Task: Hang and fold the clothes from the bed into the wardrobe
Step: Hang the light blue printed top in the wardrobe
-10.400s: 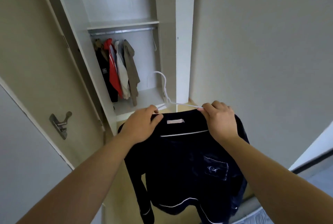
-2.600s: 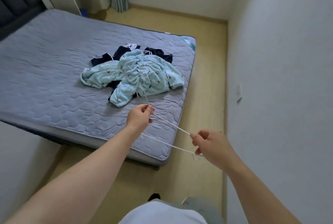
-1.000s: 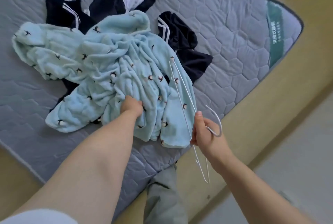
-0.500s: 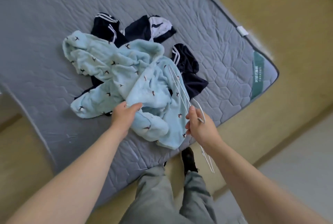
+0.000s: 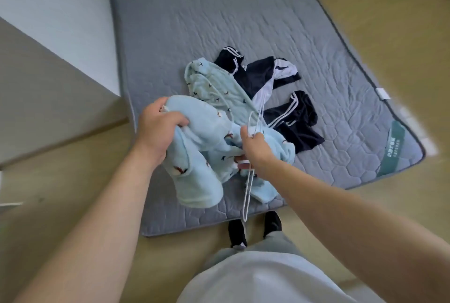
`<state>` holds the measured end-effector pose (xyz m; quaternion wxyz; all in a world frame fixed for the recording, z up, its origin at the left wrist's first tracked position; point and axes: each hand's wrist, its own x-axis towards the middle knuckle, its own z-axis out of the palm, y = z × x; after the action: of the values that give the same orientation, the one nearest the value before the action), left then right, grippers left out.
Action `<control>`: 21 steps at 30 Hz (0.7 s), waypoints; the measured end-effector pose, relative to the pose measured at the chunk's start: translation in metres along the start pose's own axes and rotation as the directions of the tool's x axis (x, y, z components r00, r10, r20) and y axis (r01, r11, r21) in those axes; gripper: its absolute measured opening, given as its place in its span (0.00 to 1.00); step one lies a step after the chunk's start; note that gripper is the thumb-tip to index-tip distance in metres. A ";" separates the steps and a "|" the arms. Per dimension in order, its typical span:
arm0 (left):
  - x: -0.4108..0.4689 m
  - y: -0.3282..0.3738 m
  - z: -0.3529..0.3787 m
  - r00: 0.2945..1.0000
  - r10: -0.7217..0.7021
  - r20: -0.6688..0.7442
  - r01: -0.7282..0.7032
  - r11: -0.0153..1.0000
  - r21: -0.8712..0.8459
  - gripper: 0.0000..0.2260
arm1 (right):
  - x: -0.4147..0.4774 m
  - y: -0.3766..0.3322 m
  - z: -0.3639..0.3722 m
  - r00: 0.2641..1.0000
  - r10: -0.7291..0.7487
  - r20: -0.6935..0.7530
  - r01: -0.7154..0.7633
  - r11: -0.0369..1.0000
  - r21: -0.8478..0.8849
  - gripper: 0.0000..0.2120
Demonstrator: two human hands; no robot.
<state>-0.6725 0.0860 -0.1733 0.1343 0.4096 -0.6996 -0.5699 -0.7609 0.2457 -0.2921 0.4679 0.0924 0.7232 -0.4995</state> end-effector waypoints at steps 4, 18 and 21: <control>-0.038 0.019 -0.058 0.999 -0.029 -0.041 0.012 0.932 -0.362 0.04 | -0.016 -0.011 0.049 0.992 0.093 0.088 -0.095 0.995 0.024 0.34; -0.165 -0.108 -0.352 0.893 -0.299 0.337 0.409 0.850 -0.331 0.21 | -0.140 -0.049 0.315 0.913 -0.081 0.400 0.096 0.995 -0.016 0.14; -0.181 -0.156 -0.395 0.772 -0.458 0.441 0.535 0.843 -0.061 0.16 | -0.176 -0.047 0.369 0.867 -0.143 0.478 0.172 0.985 -0.017 0.13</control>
<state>-0.2349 -0.0566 -0.1407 -0.1341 0.4376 -0.5227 -0.7192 -0.4774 -0.0171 -0.1499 0.5909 -0.1058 0.6061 -0.5218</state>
